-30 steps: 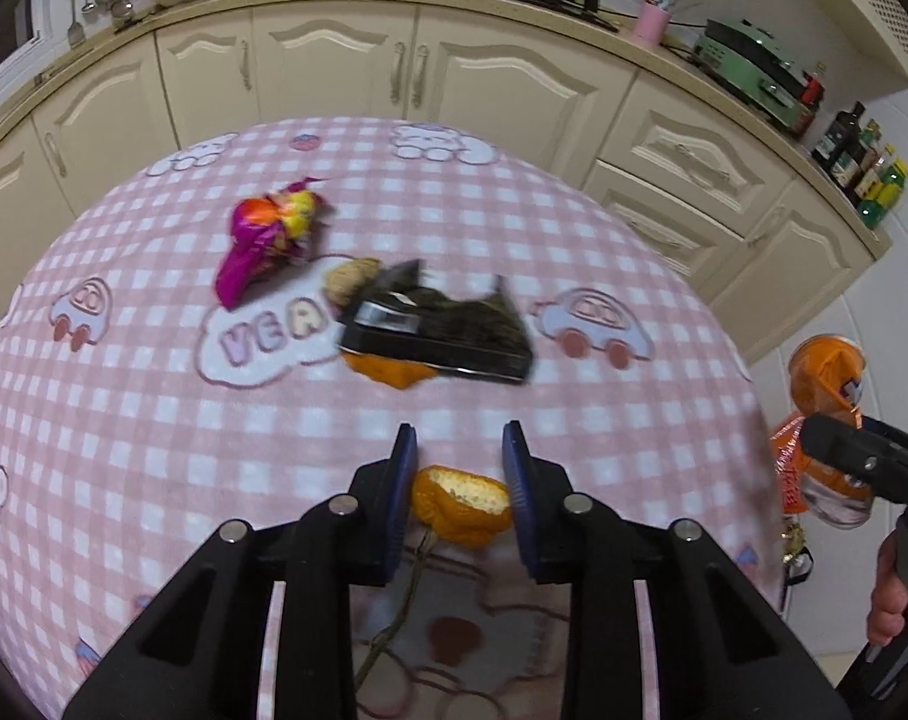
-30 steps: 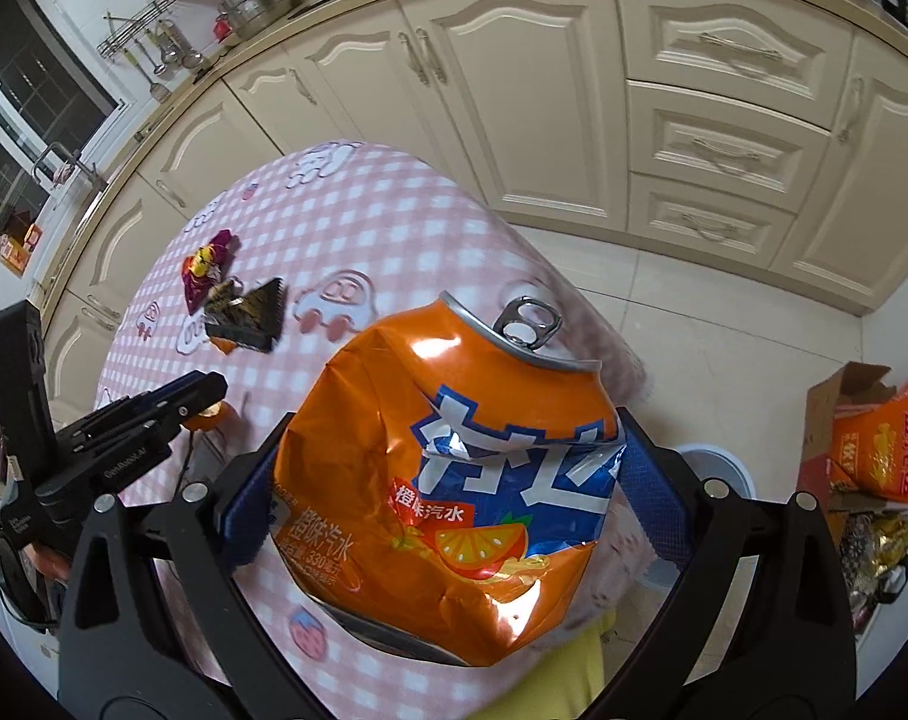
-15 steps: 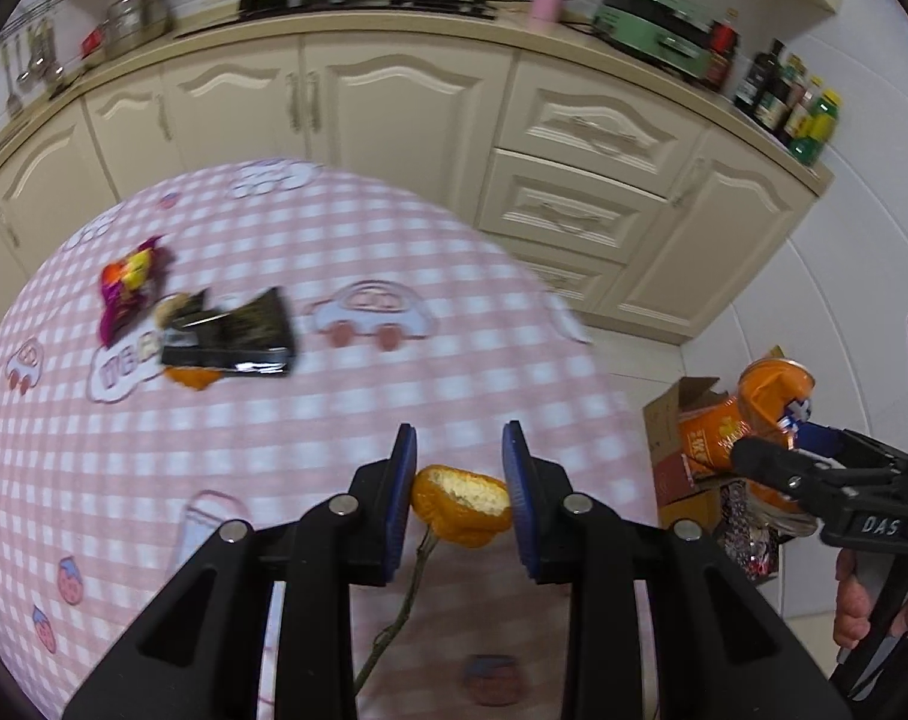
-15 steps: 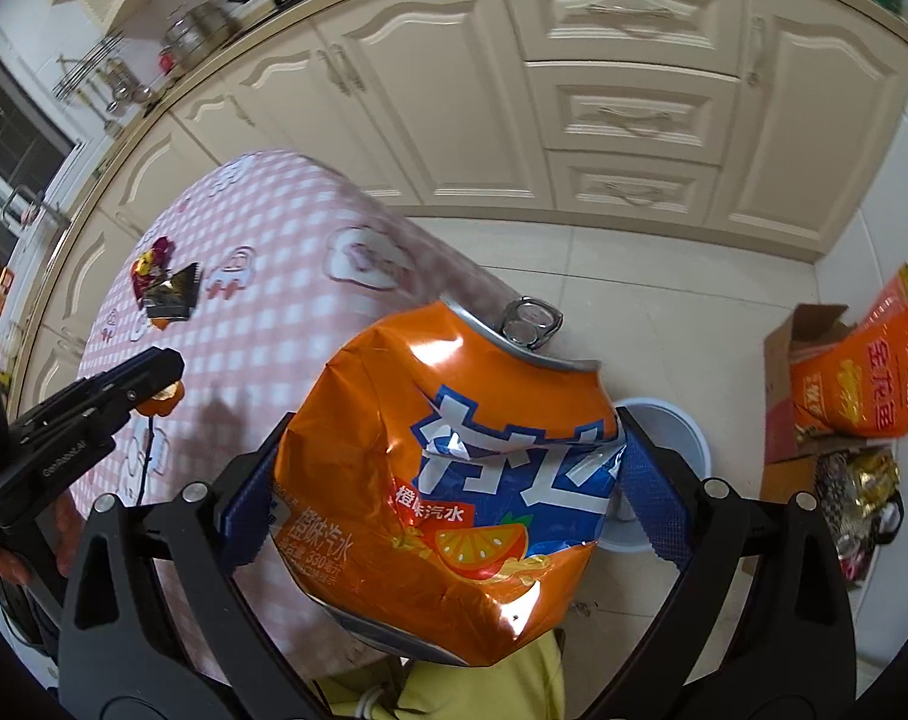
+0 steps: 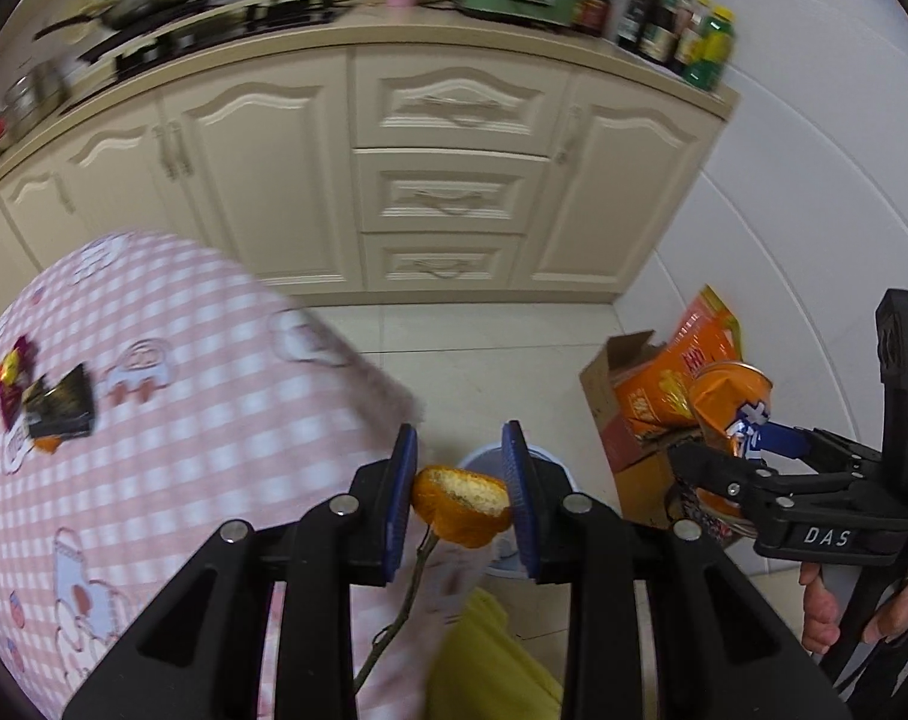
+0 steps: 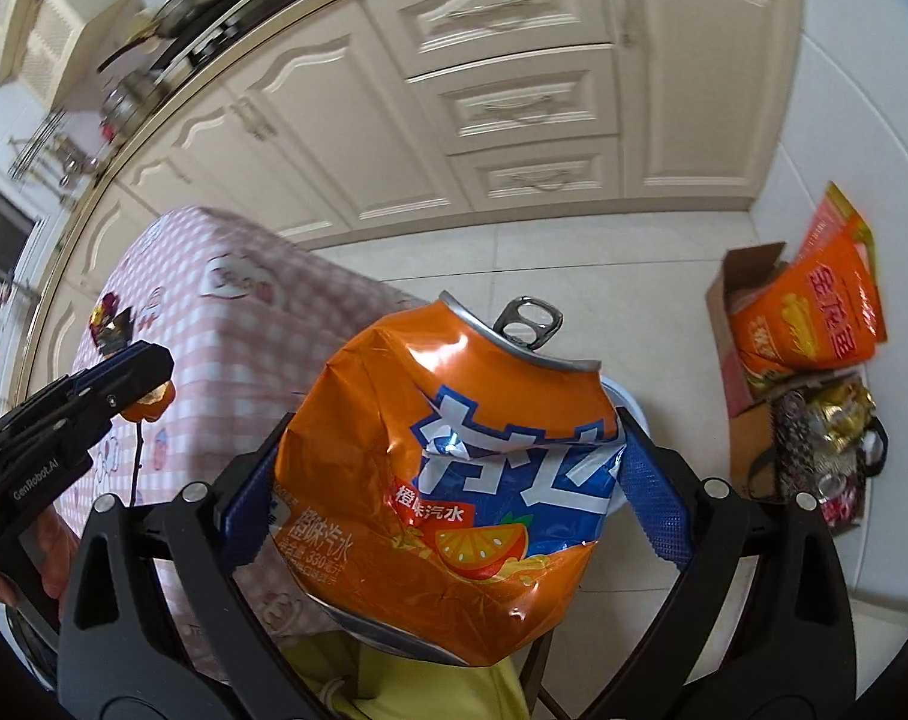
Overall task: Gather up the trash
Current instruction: 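Carry the soda can and orange flower toward the blue bin, then open both tools over the blue bin, dropping the can and flower, then move both tools back over the table toward the remaining wrappers, then grasp the black wrapper with the right tool while the left tool grasps the magenta candy, then carry the black wrapper and magenta candy over the blue bin and open both tools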
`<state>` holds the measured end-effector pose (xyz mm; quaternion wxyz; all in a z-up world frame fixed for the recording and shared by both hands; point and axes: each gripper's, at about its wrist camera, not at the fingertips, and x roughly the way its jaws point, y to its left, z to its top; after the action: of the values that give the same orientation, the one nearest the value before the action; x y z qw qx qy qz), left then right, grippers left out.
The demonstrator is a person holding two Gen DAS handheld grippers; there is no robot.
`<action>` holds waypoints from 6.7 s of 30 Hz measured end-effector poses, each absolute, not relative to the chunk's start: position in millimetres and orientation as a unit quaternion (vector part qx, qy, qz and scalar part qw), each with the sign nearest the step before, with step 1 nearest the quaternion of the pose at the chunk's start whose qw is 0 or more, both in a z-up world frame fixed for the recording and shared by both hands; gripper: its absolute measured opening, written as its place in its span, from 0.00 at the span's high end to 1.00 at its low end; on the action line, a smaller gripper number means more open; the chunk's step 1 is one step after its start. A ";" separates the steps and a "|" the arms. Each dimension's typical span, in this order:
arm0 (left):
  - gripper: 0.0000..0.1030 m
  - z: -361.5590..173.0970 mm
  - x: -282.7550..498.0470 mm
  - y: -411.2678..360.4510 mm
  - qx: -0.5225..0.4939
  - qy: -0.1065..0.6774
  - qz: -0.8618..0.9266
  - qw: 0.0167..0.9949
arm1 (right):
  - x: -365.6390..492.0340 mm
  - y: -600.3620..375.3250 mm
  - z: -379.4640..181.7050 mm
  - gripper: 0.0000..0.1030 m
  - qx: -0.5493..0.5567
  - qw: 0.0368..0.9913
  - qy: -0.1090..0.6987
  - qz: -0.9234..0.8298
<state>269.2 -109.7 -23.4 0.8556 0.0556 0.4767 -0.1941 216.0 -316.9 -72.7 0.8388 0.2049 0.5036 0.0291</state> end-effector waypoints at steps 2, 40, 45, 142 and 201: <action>0.72 -27.4 267.4 -129.0 0.066 0.478 -0.203 0.852 | 212.0 -328.4 -76.3 0.07 0.212 0.837 0.504 0.020; 0.42 -56.2 251.3 -142.5 0.097 0.499 -0.226 0.831 | 203.4 -344.3 -113.2 0.07 0.250 0.805 0.538 -0.014; 0.42 -54.4 249.8 -126.9 0.090 0.498 -0.218 0.834 | 214.1 -333.0 -110.3 0.07 0.238 0.811 0.535 -0.010; 0.38 -20.8 282.3 264.3 -0.122 0.457 0.072 0.878 | 381.1 64.5 -54.2 0.07 0.059 0.772 0.604 0.187; 0.64 -4.0 302.5 149.4 -0.056 0.431 0.003 0.901 | 305.3 -142.7 -9.2 0.87 0.172 0.825 0.518 0.145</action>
<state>302.5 149.4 -4.0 0.9007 -0.0560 0.4308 0.0028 305.3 -142.7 -9.2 0.8254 0.1718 0.5180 0.1445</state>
